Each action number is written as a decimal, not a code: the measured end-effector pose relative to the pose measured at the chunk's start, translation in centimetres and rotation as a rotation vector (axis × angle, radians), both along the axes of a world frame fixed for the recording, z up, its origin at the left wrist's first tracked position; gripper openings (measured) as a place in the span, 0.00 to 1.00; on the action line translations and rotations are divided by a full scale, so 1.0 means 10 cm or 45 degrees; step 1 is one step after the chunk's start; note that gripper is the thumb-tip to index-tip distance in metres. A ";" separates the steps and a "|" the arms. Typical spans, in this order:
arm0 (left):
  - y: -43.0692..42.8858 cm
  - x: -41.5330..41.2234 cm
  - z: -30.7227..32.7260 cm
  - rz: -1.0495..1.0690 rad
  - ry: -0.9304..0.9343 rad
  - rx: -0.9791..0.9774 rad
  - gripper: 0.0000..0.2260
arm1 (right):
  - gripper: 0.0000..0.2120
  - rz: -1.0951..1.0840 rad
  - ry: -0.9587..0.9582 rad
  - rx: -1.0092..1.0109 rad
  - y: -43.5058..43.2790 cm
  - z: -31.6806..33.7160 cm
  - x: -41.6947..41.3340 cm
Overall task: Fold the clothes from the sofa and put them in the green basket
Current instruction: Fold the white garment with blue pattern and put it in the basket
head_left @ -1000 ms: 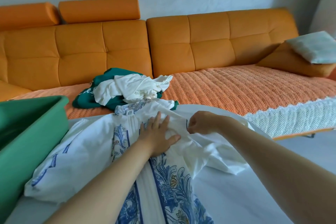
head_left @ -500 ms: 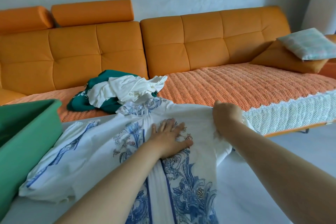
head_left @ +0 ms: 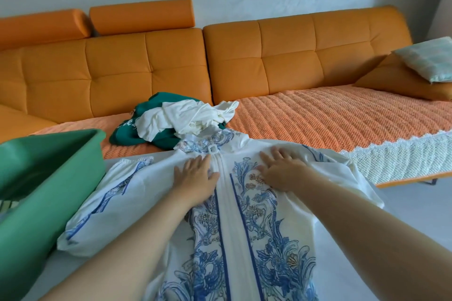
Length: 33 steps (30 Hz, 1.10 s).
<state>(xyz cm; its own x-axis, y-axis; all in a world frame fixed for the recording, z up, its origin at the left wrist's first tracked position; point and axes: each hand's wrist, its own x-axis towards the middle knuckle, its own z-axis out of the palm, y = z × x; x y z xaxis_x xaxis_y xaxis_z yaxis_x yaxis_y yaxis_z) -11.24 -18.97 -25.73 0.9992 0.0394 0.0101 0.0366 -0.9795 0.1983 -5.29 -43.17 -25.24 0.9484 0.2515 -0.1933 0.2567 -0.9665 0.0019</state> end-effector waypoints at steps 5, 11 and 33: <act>0.54 -0.20 0.07 0.105 -0.022 -0.376 0.23 | 0.32 -0.014 -0.193 -0.498 0.56 0.27 -0.12; 1.10 -0.35 0.07 0.359 -0.153 -0.181 0.18 | 0.27 0.408 -0.205 0.154 1.45 0.35 -0.32; 1.46 -0.23 0.25 -0.157 -0.146 -0.019 0.17 | 0.32 0.359 -0.099 0.159 2.06 -0.12 -0.21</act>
